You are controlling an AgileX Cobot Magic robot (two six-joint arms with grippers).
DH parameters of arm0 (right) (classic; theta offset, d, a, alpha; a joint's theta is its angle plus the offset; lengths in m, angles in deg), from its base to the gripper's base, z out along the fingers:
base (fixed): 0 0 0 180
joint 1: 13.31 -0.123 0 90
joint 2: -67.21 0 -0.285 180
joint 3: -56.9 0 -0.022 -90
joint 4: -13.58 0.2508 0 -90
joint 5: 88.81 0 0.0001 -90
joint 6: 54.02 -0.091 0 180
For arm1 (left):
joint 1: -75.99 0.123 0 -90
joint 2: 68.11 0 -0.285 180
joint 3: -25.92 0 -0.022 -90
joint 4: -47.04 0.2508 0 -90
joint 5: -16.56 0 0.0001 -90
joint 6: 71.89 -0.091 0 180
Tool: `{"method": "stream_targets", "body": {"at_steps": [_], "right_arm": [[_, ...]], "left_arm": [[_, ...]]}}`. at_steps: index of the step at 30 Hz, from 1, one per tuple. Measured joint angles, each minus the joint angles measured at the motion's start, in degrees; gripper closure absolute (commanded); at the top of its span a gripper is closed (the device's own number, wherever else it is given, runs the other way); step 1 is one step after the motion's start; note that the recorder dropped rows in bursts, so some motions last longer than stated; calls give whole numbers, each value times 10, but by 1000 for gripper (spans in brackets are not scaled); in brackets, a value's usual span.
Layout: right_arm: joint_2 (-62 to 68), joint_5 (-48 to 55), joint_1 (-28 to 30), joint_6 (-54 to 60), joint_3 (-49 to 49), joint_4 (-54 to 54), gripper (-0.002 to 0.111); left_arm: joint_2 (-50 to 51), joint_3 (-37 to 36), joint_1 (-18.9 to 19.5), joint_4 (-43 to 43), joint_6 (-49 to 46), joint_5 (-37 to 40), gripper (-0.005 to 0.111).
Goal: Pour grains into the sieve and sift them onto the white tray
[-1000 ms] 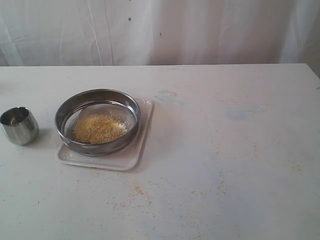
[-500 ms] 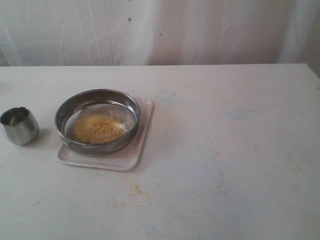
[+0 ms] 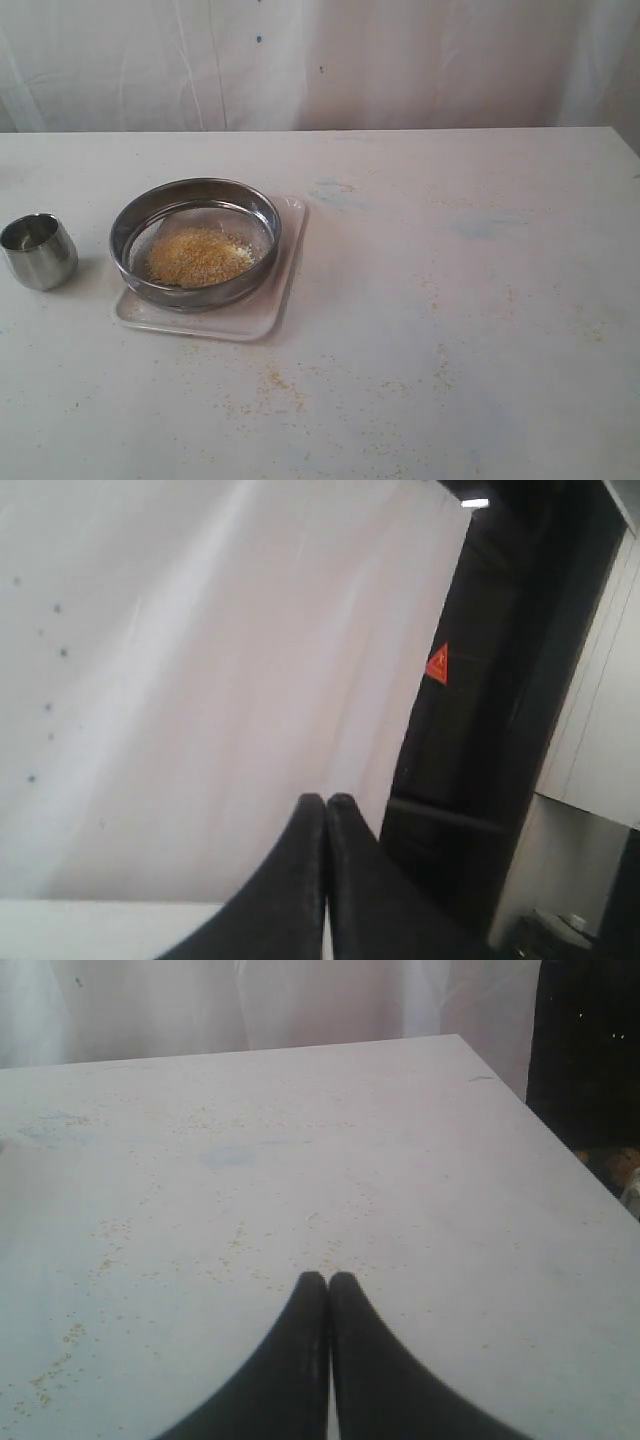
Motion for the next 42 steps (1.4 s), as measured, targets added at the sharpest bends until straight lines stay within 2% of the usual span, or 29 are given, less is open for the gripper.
{"method": "stream_targets", "body": {"at_steps": [4, 12, 19, 36, 42], "right_arm": [[0, 0, 0, 0, 0, 0, 108], [0, 0, 0, 0, 0, 0, 108], [0, 0, 0, 0, 0, 0, 108], [0, 0, 0, 0, 0, 0, 108], [0, 0, 0, 0, 0, 0, 108]], "left_arm": [[0, -9, 0, -118, -130, 19, 107], [0, -26, 0, -319, -336, 123, 107], [0, -26, 0, -478, -500, 283, 107], [-16, -26, 0, -516, -641, 457, 107], [-16, -26, 0, -549, -694, 470, 107]]}}
